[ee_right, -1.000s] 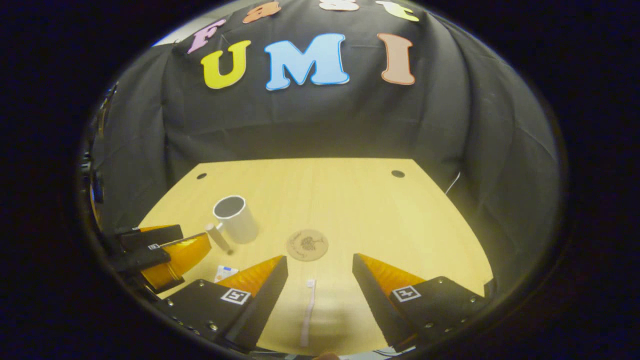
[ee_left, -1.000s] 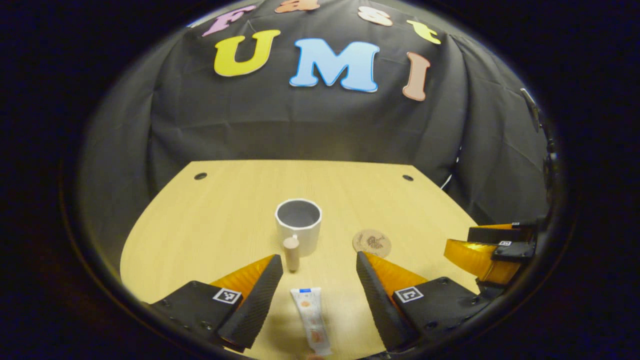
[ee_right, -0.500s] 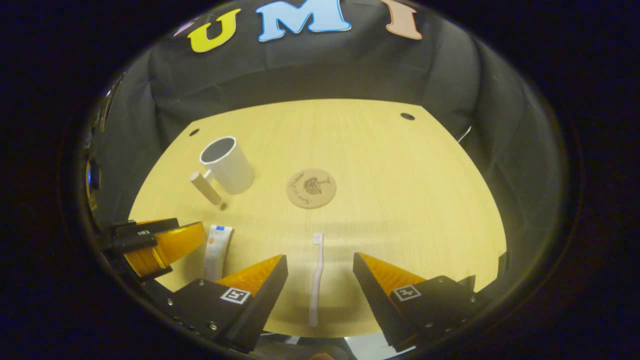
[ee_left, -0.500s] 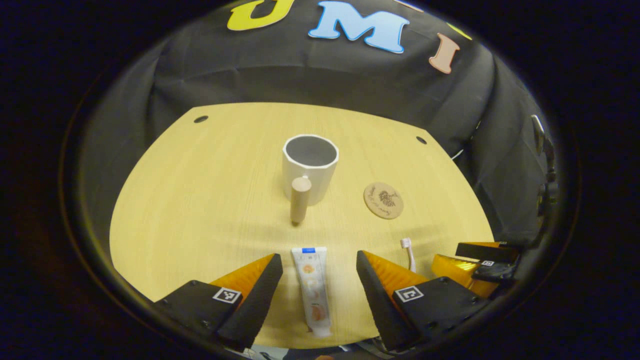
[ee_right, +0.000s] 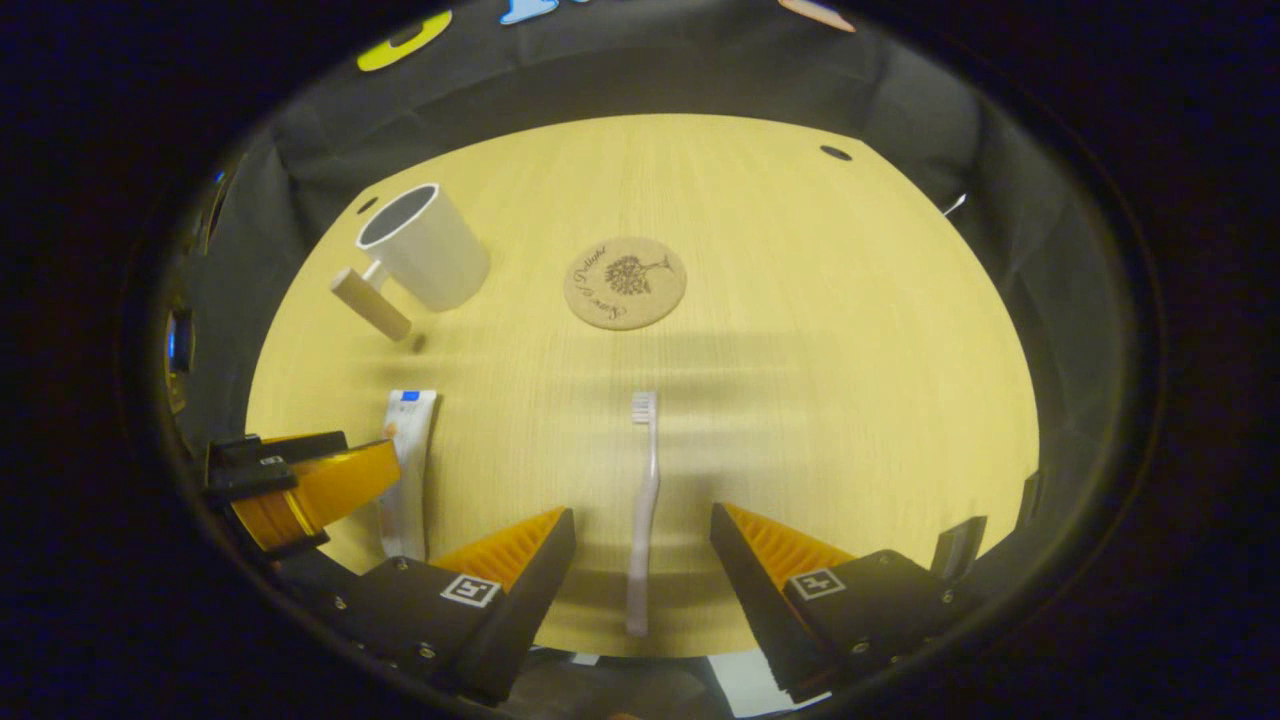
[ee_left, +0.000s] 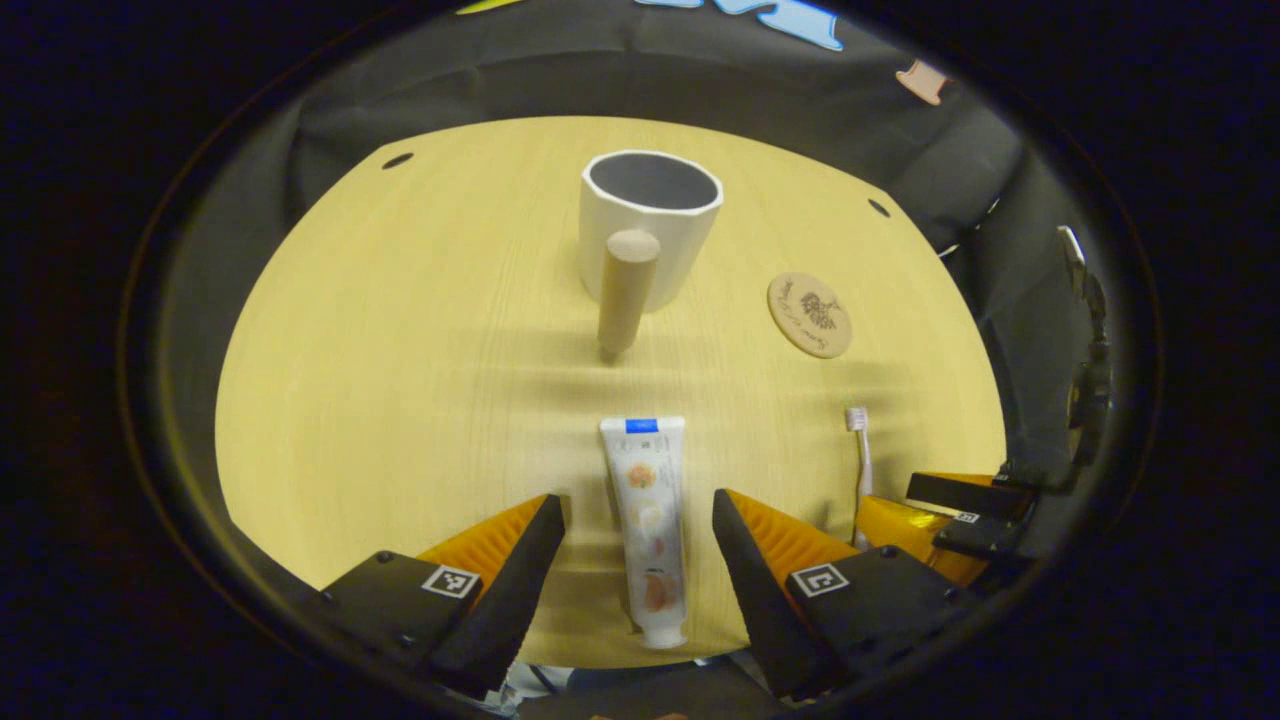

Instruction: Put the toothbrush and toothpaste on the desktop into the cup, then pick up the cup and place it on the coaster on the desktop.

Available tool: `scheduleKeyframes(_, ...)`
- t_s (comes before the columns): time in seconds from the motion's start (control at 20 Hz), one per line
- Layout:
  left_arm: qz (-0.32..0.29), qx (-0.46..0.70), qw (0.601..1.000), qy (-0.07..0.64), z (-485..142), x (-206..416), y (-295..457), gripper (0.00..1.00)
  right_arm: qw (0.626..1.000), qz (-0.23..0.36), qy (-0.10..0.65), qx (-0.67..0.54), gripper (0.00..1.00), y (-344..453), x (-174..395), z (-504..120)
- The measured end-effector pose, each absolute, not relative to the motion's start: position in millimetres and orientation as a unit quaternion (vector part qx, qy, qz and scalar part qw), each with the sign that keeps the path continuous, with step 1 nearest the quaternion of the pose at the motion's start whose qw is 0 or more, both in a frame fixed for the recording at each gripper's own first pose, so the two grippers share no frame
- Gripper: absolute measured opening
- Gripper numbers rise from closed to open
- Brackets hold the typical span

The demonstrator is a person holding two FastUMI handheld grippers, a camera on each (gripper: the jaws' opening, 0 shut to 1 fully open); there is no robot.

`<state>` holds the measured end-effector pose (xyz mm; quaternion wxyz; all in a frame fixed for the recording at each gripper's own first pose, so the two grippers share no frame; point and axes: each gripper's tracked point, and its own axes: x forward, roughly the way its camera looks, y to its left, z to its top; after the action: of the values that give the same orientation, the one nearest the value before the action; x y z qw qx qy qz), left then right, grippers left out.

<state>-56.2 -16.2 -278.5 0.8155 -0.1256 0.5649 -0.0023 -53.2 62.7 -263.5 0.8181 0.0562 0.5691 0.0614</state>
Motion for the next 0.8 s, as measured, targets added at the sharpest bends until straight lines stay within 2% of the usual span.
scheduleKeyframes(0.3,-0.013,-0.131,0.788,0.602,-291.0,-59.1,-26.3,0.97,0.792,0.073,0.604,0.051,0.89,71.5,-53.6,-276.2)
scheduleKeyframes(0.35,-0.015,-0.135,0.783,0.607,-293.6,-59.1,-29.1,0.95,0.789,0.075,0.609,0.045,0.89,71.9,-53.4,-277.7)
scheduleKeyframes(0.4,-0.015,-0.137,0.78,0.611,-296.4,-61.5,-30.9,0.88,0.786,0.077,0.612,0.044,0.88,74.0,-55.0,-279.3)
scheduleKeyframes(0.45,-0.016,-0.138,0.777,0.614,-299.7,-62.0,-31.9,0.9,0.783,0.08,0.615,0.043,0.81,76.2,-55.7,-280.6)
scheduleKeyframes(0.5,-0.016,-0.138,0.774,0.618,-299.2,-64.3,-33.5,0.78,0.781,0.082,0.617,0.041,0.86,77.7,-57.1,-283.6)
scheduleKeyframes(0.55,-0.016,-0.139,0.771,0.621,-302.1,-66.5,-34.1,0.78,0.779,0.079,0.621,0.035,0.85,76.1,-56.4,-284.3)
scheduleKeyframes(0.65,-0.013,-0.138,0.766,0.628,-304.9,-68.6,-34.0,0.78,0.78,0.079,0.62,0.027,0.78,75.2,-55.5,-286.6)
scheduleKeyframes(0.7,-0.013,-0.133,0.767,0.628,-305.7,-68.5,-31.6,0.77,0.781,0.076,0.62,0.018,0.78,73.2,-55.4,-286.7)
scheduleKeyframes(0.8,-0.01,-0.134,0.764,0.631,-307.7,-66.3,-32.5,0.67,0.78,0.072,0.621,0.004,0.66,69.8,-56.0,-287.0)
